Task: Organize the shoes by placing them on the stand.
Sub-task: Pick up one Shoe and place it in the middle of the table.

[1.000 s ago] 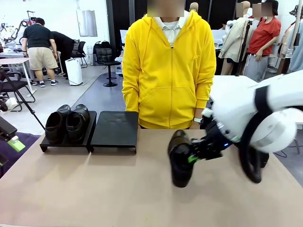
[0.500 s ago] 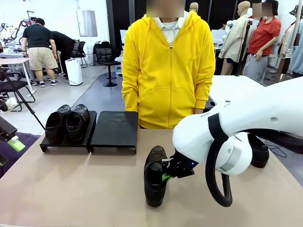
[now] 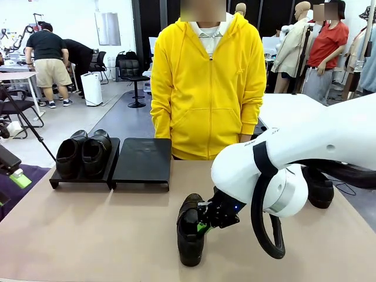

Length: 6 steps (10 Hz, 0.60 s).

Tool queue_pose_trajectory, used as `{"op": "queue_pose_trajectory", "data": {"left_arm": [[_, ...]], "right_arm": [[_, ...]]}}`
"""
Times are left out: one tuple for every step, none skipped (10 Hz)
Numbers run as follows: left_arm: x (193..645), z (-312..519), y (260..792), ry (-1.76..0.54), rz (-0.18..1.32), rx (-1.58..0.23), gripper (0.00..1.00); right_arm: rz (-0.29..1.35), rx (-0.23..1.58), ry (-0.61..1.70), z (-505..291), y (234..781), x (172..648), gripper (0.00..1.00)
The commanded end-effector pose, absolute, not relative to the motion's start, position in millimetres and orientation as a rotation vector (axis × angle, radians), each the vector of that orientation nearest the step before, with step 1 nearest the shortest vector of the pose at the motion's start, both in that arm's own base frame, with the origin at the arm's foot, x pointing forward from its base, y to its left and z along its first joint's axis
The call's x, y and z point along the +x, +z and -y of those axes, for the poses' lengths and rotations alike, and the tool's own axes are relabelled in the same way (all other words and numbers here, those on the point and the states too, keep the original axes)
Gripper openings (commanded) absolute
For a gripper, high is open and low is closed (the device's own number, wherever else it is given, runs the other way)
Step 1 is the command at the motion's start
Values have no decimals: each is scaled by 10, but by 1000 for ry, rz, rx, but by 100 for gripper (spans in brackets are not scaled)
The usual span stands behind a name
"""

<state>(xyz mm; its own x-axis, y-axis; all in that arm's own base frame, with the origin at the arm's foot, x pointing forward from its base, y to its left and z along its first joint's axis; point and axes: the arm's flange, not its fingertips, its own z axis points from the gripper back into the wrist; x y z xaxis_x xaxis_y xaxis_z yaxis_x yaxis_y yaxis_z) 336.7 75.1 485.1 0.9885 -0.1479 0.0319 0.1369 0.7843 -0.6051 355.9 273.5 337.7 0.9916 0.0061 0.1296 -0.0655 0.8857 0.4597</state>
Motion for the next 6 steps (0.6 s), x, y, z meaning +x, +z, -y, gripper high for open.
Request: {"op": "queue_pose_trajectory", "data": {"left_arm": [[3368,-752,4864,-142,-23,-655,100],[3368,-752,4864,-142,-23,-655,100],[3368,-752,4864,-142,-23,-655,100],[3368,-752,4864,-142,-23,-655,100],[3368,-752,4864,-142,-23,-655,100],[3368,-752,4864,-142,-23,-655,100]], "right_arm": [[124,498,69,-2723,3440,3587,100],[139,497,77,-2653,3514,3581,100],[161,503,87,-2537,3656,3553,100],[173,531,111,-2344,3865,3492,100],[174,559,147,-2095,4103,3374,100],[206,574,138,-1739,4350,3214,100]]}}
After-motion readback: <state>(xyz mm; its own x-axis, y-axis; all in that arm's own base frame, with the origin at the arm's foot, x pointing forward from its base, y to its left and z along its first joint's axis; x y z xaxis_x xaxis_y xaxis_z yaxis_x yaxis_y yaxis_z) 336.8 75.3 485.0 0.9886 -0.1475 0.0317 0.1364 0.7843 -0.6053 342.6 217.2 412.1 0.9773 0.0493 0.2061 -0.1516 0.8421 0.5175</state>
